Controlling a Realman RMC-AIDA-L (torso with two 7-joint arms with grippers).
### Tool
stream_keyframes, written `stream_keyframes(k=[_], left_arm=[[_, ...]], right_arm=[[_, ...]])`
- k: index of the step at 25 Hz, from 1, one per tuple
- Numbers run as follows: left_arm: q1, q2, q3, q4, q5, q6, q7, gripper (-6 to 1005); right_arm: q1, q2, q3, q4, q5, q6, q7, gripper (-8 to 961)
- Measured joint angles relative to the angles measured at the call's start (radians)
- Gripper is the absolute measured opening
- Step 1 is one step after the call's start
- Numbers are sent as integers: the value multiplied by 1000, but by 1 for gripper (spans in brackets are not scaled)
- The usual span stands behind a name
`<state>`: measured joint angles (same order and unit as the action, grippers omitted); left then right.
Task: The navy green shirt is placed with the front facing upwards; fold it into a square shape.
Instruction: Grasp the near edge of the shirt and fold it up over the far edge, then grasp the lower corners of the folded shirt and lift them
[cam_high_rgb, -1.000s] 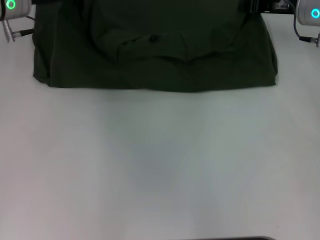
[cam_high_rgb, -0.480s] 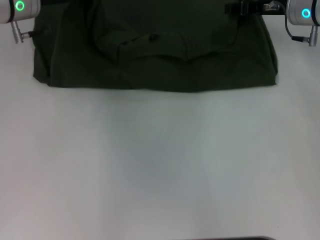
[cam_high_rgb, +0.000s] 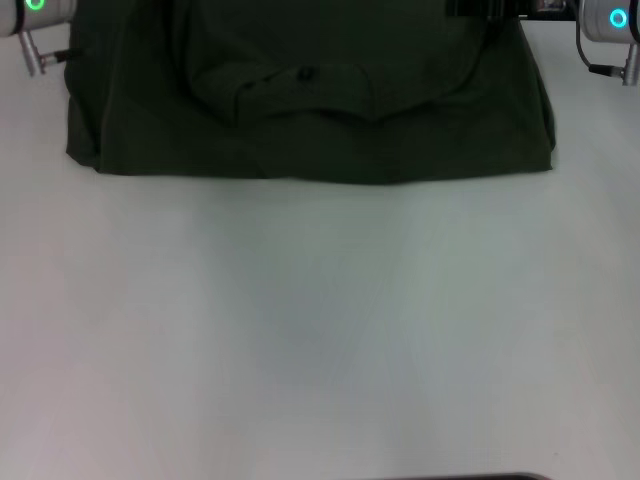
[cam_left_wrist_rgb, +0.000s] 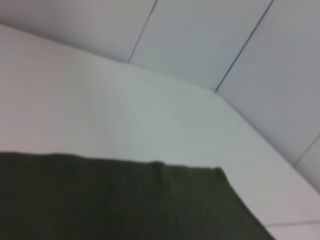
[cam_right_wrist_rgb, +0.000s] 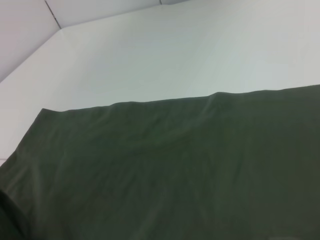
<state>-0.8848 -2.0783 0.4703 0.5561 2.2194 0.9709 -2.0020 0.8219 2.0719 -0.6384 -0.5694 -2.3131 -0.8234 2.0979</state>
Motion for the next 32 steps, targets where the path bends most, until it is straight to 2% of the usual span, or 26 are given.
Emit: stream_keyframes(k=[2, 6, 13, 21, 26, 28, 32], left_arm=[[6, 0, 0, 12, -25, 7, 2, 753], [21, -5, 0, 52, -54, 35, -3, 798], [37, -6, 0, 73, -96, 77, -8, 877], [51, -6, 0, 79, -106, 88, -8, 878], [72, -6, -3, 106, -109, 140, -9, 877], [87, -6, -2, 129, -110, 190, -9, 877], [132, -8, 0, 203, -110, 349, 0, 878]], right_arm=[[-3, -4, 4, -3, 0, -3, 1, 573], [-12, -7, 3, -17, 0, -14, 18, 666], [-42, -4, 3, -103, 0, -91, 64, 664], [-69, -10, 2, -162, 1, -173, 109, 665], [-129, -3, 3, -245, 20, -248, 102, 665], [-159, -11, 3, -257, 45, -292, 94, 664], [-224, -40, 4, -261, 103, -407, 55, 664]])
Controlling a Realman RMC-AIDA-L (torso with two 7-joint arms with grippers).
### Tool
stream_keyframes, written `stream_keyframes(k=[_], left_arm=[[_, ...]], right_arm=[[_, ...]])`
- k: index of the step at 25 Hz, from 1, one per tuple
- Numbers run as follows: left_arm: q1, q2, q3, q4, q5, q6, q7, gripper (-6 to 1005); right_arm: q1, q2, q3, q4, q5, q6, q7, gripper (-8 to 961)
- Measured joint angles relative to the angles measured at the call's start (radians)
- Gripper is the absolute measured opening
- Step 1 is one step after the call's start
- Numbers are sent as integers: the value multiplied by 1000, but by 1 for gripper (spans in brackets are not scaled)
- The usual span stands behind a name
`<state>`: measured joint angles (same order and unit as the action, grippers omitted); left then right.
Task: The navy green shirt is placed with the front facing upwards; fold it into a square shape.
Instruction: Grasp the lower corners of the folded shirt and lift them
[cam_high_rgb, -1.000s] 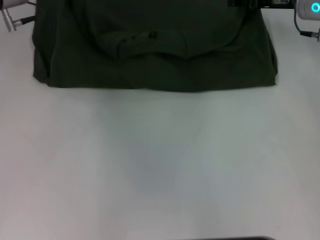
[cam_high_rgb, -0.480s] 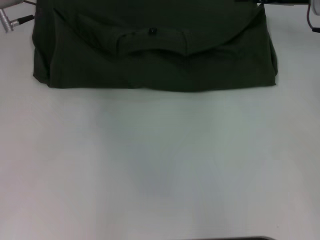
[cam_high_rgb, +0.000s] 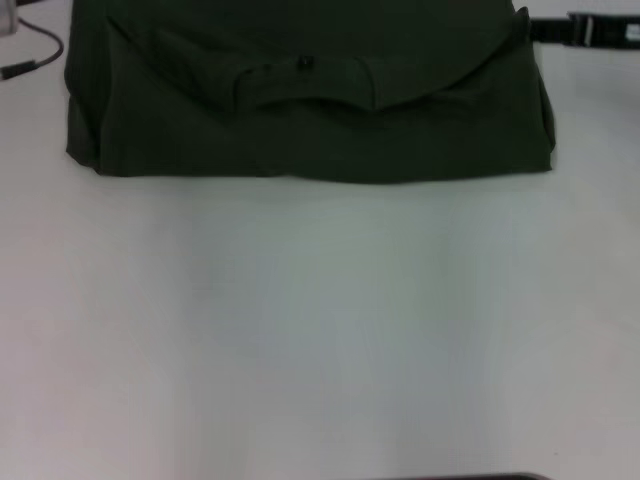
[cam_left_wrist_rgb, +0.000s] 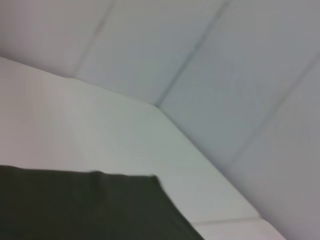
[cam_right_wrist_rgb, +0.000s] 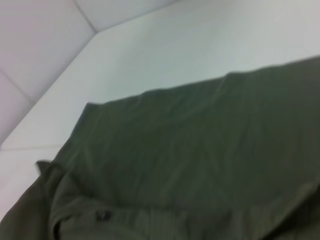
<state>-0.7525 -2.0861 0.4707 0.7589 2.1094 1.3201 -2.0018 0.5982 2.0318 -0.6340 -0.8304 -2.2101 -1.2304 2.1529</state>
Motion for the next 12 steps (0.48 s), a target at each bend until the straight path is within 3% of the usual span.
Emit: stream_keyframes(k=[7, 12], left_arm=[[95, -25, 0, 109, -11, 166, 23, 878], [135, -25, 0, 110, -22, 216, 60, 878]], right_arm=[[-112, -39, 3, 6, 37, -143, -38, 664], [-164, -48, 16, 11, 37, -173, -51, 665]])
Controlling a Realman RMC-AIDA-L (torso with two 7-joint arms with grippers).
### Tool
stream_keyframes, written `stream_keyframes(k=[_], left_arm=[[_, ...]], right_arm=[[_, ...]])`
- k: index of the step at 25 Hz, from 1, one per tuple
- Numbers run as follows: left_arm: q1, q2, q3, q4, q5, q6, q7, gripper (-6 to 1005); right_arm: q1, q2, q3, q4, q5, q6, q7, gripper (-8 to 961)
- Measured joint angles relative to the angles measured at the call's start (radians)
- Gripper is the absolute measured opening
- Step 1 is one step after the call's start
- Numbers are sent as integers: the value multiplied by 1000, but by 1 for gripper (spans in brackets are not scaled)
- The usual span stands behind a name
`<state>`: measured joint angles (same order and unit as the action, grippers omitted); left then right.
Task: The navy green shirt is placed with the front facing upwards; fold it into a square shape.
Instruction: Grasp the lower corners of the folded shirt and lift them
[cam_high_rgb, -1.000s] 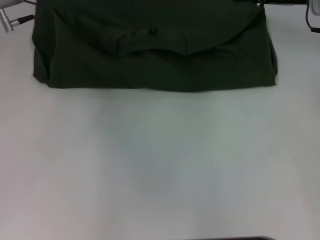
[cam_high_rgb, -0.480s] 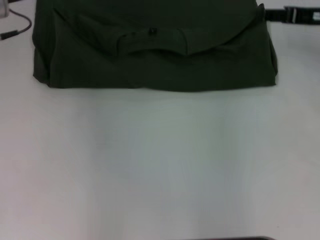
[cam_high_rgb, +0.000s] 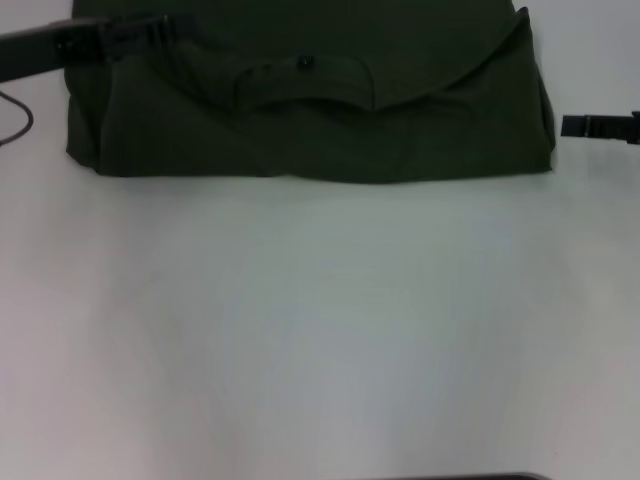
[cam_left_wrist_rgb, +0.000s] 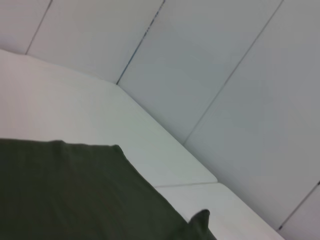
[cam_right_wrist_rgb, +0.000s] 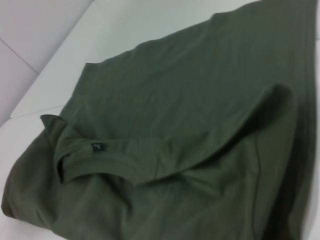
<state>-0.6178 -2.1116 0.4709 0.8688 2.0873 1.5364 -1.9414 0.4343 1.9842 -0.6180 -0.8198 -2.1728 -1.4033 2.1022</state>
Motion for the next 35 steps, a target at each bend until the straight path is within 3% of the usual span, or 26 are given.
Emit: stream_keyframes(k=[9, 19, 35], left_arm=[[33, -7, 0, -36, 0, 3, 56, 877], [36, -8, -3, -44, 0, -4, 68, 878], [40, -11, -2, -56, 0, -30, 73, 878]], right_arm=[[4, 4, 7, 92, -2, 63, -34, 663], [55, 32, 5, 145, -3, 156, -60, 659], [55, 32, 6, 201, -5, 209, -82, 660]])
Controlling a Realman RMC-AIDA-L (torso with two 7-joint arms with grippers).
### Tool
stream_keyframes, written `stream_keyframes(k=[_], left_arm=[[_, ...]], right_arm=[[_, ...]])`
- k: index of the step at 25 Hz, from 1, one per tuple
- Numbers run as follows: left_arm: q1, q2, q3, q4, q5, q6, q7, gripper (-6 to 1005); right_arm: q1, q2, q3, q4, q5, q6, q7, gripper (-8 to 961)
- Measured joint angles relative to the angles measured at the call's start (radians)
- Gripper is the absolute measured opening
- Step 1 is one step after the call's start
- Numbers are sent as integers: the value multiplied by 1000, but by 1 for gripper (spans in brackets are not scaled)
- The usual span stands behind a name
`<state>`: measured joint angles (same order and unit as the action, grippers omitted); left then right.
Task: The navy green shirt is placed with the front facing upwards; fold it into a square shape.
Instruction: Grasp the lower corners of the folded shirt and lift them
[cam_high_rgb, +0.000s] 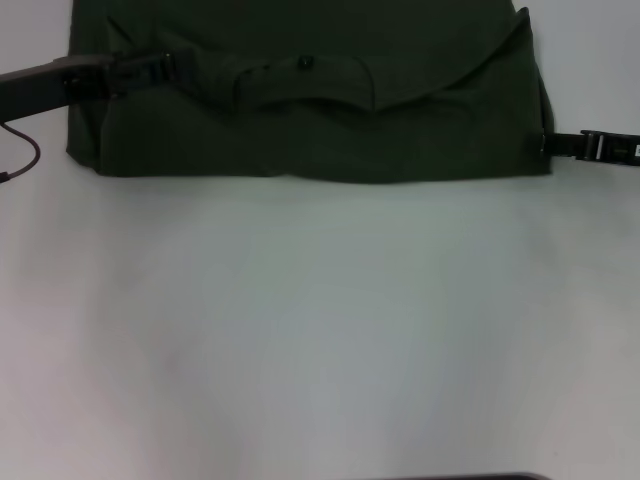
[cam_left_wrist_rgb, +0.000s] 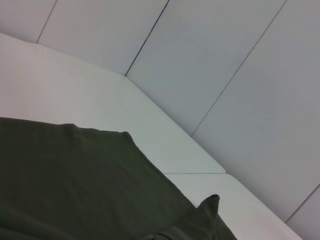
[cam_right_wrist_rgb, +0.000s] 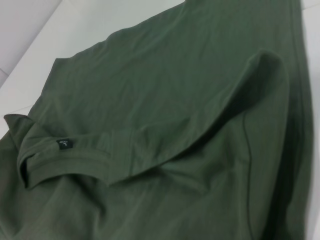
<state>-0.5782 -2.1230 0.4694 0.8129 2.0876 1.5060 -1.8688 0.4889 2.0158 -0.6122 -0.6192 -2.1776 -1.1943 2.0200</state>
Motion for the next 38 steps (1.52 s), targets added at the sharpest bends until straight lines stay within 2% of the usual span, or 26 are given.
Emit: stream_keyframes(k=[3, 10, 14, 27, 33, 38], left_arm=[[0, 0, -1, -1, 0, -2, 0, 877], [2, 0, -3, -9, -1, -7, 1, 877], [2, 0, -3, -11, -2, -9, 1, 877], [4, 0, -1, -11, -2, -23, 1, 878], [12, 0, -5, -12, -2, -22, 1, 878], [15, 1, -6, -12, -2, -23, 1, 878]], right_arm=[[-3, -3, 2, 5, 2, 5, -5, 659], [9, 20, -4, 9, 1, 13, -32, 659], [10, 25, -5, 9, 1, 14, -37, 659], [-1, 27, 17, 10, 3, 16, -39, 508], [-2, 25, 44, 10, 4, 17, -39, 293], [-2, 24, 43, 10, 4, 15, -39, 186]])
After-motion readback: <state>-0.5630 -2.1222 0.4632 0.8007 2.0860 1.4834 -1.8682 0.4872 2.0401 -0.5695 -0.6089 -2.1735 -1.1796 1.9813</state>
